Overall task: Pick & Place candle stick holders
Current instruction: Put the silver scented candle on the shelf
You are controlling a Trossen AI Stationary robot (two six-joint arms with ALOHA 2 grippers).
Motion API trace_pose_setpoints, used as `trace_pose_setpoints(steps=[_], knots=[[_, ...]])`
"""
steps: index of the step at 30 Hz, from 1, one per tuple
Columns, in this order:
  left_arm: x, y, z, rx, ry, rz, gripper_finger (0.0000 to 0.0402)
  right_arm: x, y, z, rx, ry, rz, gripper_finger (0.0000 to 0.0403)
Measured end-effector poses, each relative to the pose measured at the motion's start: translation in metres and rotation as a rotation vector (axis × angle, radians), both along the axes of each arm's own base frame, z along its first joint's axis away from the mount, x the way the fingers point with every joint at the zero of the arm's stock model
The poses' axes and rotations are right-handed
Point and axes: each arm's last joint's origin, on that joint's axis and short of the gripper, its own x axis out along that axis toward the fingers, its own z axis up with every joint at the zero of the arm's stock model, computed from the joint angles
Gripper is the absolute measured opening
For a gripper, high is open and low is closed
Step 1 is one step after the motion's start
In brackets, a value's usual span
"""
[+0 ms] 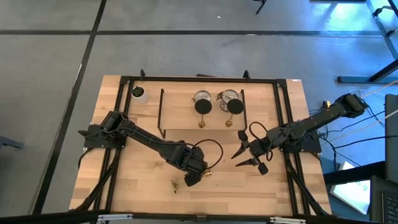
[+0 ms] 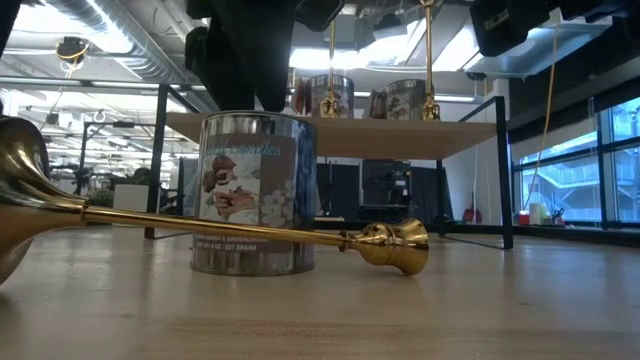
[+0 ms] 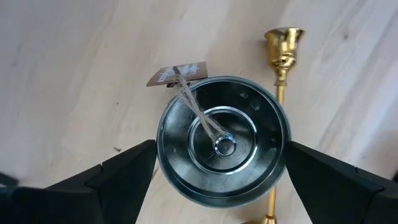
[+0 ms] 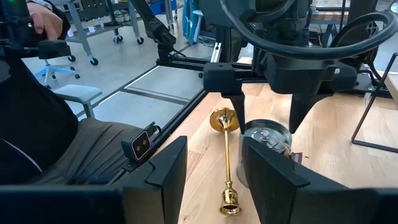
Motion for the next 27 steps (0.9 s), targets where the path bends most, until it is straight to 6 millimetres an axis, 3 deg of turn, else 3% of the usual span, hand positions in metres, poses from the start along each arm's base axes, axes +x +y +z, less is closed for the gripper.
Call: trace_pose_setpoints(steps=[8,27], knots=[[0.005,-0.004,0.002,-0.036,-0.050,-0.039,0.0350,0.000,0.000,0.000,0.000,0.000,0.000,0.0156],[-0.005,-0.026,0.002,0.043,-0.069,-0.146,0.0350,0.000,0.000,0.000,0.000,0.001,0.000,0.0156]])
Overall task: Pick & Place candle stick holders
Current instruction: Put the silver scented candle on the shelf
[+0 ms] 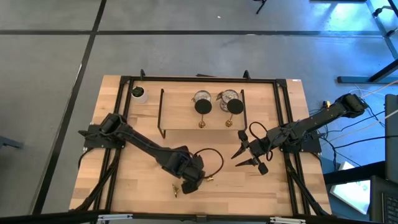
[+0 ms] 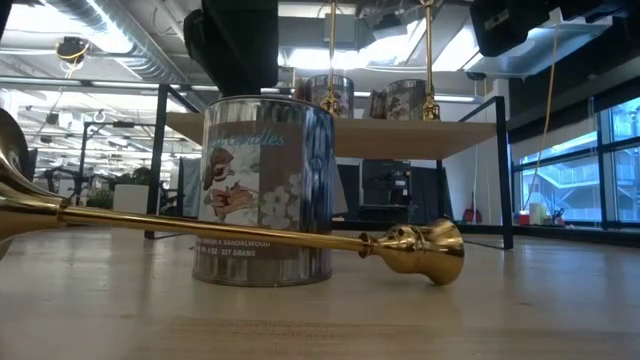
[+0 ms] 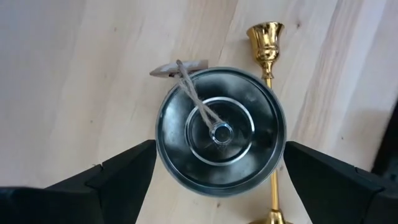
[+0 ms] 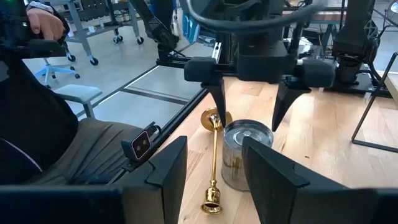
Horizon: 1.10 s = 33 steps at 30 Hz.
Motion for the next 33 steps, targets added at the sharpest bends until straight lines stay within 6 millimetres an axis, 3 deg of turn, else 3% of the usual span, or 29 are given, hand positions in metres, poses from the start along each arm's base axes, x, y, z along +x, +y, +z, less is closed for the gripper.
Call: trace_pose_setpoints(steps=[12,33], knots=[[0.000,-0.005,0.000,0.035,-0.037,-0.014,0.0350,0.000,0.000,0.000,0.000,0.000,0.000,0.0156],[0.011,-0.009,-0.024,0.080,-0.015,-0.041,0.0349,0.000,0.000,-0.001,-0.002,0.009,-0.007,0.0156]])
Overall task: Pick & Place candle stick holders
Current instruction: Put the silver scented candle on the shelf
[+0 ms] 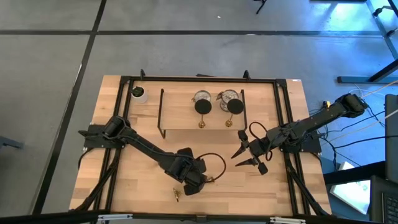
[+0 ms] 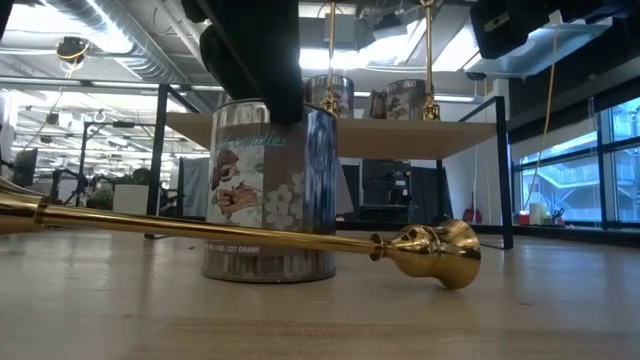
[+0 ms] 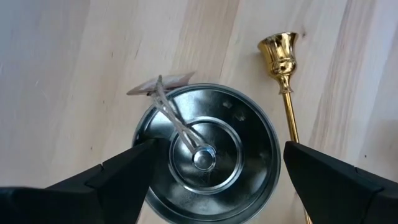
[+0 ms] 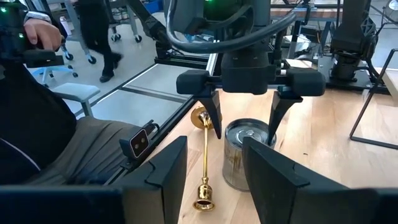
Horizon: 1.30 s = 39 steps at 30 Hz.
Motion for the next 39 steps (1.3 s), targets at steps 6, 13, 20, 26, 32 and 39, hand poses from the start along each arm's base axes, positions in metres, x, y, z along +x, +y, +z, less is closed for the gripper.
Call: trace_pose_setpoints(steps=[6,13,20,26,32,39], knots=[[0.000,0.001,0.001,0.013,-0.003,-0.013,0.0349,0.000,0.000,0.000,0.000,0.000,-0.002,0.0156],[0.001,0.000,-0.008,0.033,0.018,-0.024,0.0350,0.000,0.000,0.000,0.000,0.000,-0.002,0.0156],[0.001,0.000,-0.008,0.033,0.026,-0.039,0.0350,0.000,0.000,0.000,0.000,0.000,-0.003,0.0156],[-0.002,-0.003,-0.003,0.064,0.006,-0.074,0.0350,0.000,0.000,0.000,0.000,0.000,-0.003,0.0156],[-0.010,-0.006,0.010,0.070,-0.028,-0.072,0.0350,0.000,0.000,0.000,0.000,0.001,-0.003,0.0156],[-0.009,-0.005,0.012,0.127,-0.055,-0.079,0.0350,0.000,0.000,0.000,0.000,0.001,-0.004,0.0156]])
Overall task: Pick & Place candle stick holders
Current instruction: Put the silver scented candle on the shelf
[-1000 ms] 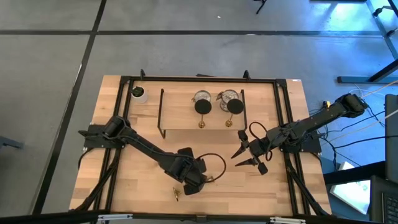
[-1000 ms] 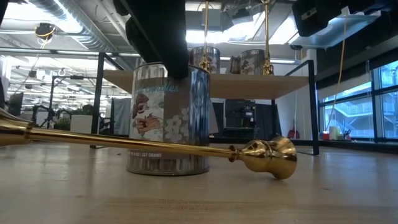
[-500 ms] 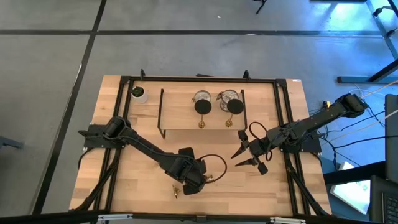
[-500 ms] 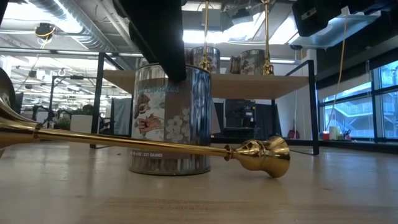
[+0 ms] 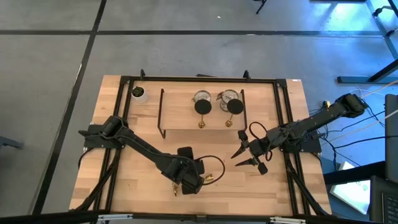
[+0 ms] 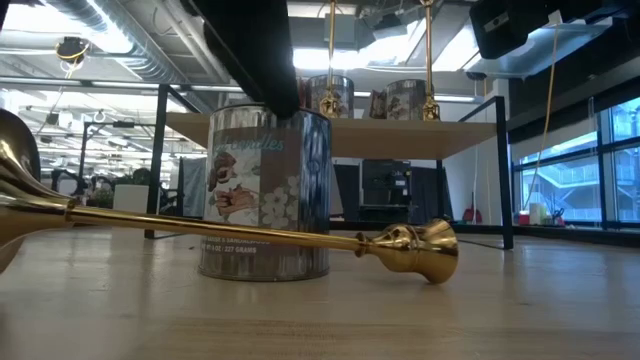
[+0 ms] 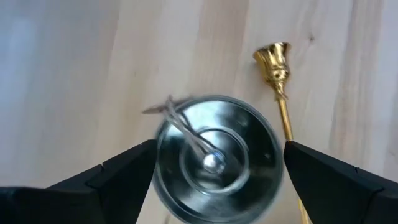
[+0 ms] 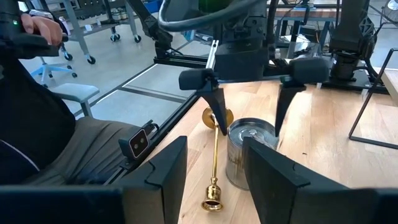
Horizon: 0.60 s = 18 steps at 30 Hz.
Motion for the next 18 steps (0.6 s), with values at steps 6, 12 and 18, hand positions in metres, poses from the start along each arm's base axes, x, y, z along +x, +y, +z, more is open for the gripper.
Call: trace_pose_setpoints(steps=[6,12,18], knots=[[0.0007,0.0012,0.0004,0.022,-0.005,-0.008,0.0350,0.0000,0.0000,0.0000,0.000,0.000,0.000,0.0156],[0.0028,0.0044,-0.0004,0.007,0.005,-0.006,0.0350,0.0000,0.0000,0.0000,0.000,0.000,0.000,0.0156],[0.0035,0.0067,-0.0006,0.011,0.010,-0.003,0.0350,0.0000,0.0000,-0.0001,0.000,0.001,0.000,0.0156]])
